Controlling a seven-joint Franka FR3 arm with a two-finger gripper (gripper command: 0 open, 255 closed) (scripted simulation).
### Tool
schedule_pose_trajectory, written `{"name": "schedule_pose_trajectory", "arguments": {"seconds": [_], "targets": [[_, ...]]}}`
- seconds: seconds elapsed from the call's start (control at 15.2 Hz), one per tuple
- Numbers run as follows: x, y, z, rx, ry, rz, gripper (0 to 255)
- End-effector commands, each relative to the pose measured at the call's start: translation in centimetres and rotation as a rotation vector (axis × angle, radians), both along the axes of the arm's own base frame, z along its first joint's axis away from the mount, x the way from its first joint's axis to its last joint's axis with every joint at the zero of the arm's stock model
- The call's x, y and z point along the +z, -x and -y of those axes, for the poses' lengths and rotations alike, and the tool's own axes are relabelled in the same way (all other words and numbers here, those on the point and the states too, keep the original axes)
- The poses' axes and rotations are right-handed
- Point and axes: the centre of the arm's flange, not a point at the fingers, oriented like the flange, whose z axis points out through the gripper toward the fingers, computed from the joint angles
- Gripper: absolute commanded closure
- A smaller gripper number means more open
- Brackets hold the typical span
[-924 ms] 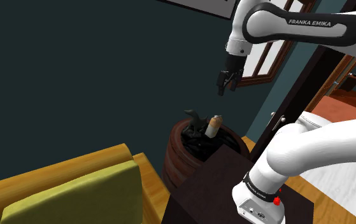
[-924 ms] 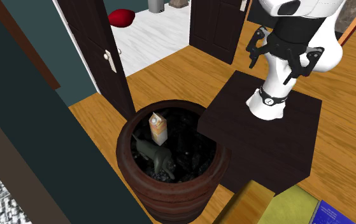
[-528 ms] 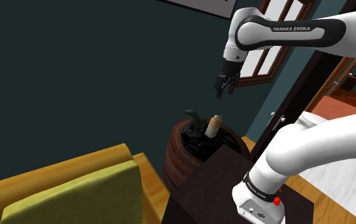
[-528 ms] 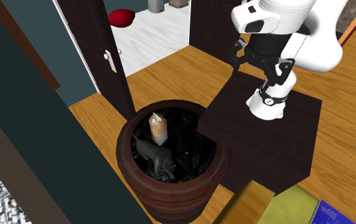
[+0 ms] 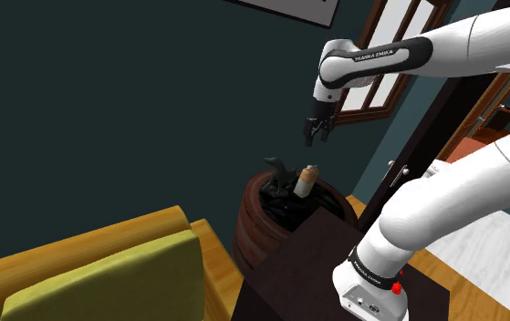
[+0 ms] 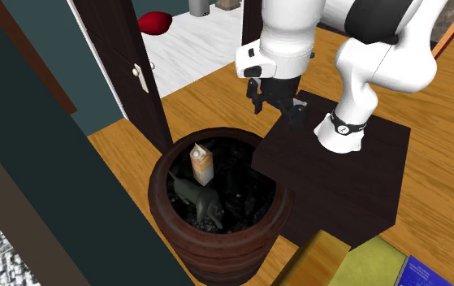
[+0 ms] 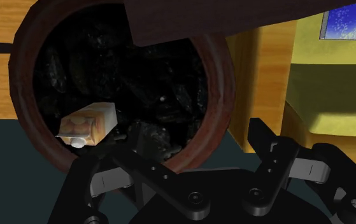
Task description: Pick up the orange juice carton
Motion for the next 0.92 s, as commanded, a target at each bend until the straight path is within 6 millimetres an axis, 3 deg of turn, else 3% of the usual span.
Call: {"name": "schedule_pose_trajectory", "arguments": {"seconds": [0.0,0.86], "targets": [[-1.8,-0.8,1.9,-0.008,-0.006,-0.009,0],[-13.4,-5.9,14.8,-0.061,-0.050,-0.073,0]]}}
